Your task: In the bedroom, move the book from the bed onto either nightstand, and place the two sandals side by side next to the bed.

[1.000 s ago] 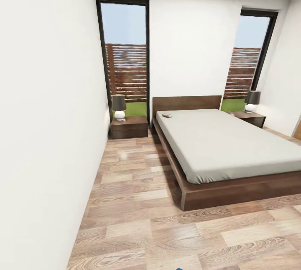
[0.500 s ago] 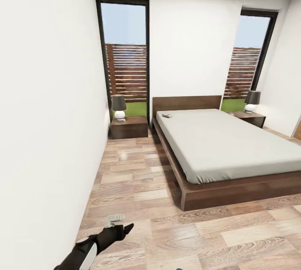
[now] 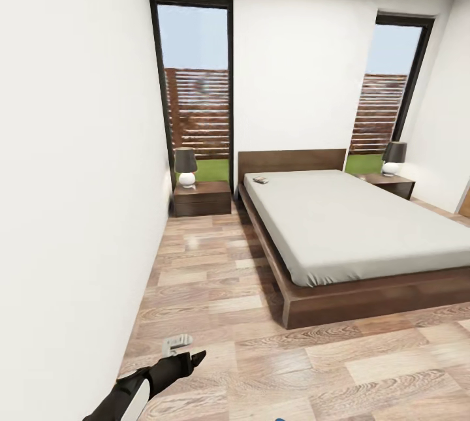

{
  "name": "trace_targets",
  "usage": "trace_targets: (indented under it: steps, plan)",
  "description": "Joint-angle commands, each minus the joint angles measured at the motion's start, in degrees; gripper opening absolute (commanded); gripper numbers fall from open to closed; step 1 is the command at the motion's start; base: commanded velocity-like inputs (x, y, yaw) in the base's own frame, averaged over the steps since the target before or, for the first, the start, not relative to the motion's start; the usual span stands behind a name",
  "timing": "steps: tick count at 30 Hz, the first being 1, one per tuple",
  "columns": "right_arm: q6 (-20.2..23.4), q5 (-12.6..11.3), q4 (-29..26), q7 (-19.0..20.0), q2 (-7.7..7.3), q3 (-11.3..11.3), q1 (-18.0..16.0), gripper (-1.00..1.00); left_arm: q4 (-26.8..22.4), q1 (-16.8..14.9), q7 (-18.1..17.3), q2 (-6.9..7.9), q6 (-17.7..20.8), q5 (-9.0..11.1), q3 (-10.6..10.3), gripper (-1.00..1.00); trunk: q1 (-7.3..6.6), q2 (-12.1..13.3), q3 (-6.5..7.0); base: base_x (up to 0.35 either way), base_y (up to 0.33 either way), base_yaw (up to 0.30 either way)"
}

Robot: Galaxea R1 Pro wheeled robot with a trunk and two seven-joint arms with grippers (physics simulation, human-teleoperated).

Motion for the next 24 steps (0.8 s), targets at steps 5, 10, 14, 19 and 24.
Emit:
trace_targets:
  steps: [5,10,14,19,24]
  plan:
    - [16.6,-0.3,-2.2,-0.3,0.07,0.0,-10.7,1.00,-0.1,0.0,-0.3,0.01,0.4,0.6,0.0,1.00,0.00,0.0,-0.07,0.000,0.000,0.000]
    - [21.5,-0.3,-2.4,-0.7,0.17,0.0,-18.2,1.00,-0.1,0.0,-0.3,-0.03,0.4,0.7,0.2,1.00,0.00,0.0,-0.07,0.000,0.000,0.000]
    - [26.6,0.0,-2.6,-2.9,0.38,0.0,-20.0,1.00,-0.1,0.0,-0.3,-0.07,0.5,0.7,0.8,1.00,0.00,0.0,-0.07,0.000,0.000,0.000]
    - [31.6,0.2,-2.6,-4.2,0.53,0.1,-20.5,1.00,-0.2,0.0,-0.3,-0.08,0.5,0.7,1.2,1.00,0.00,0.0,-0.07,0.000,0.000,0.000]
    - [32.8,0.3,-2.6,-4.5,0.48,0.1,-20.6,1.00,-0.2,0.0,-0.3,-0.08,0.5,0.7,1.3,1.00,0.00,0.0,-0.07,0.000,0.000,0.000]
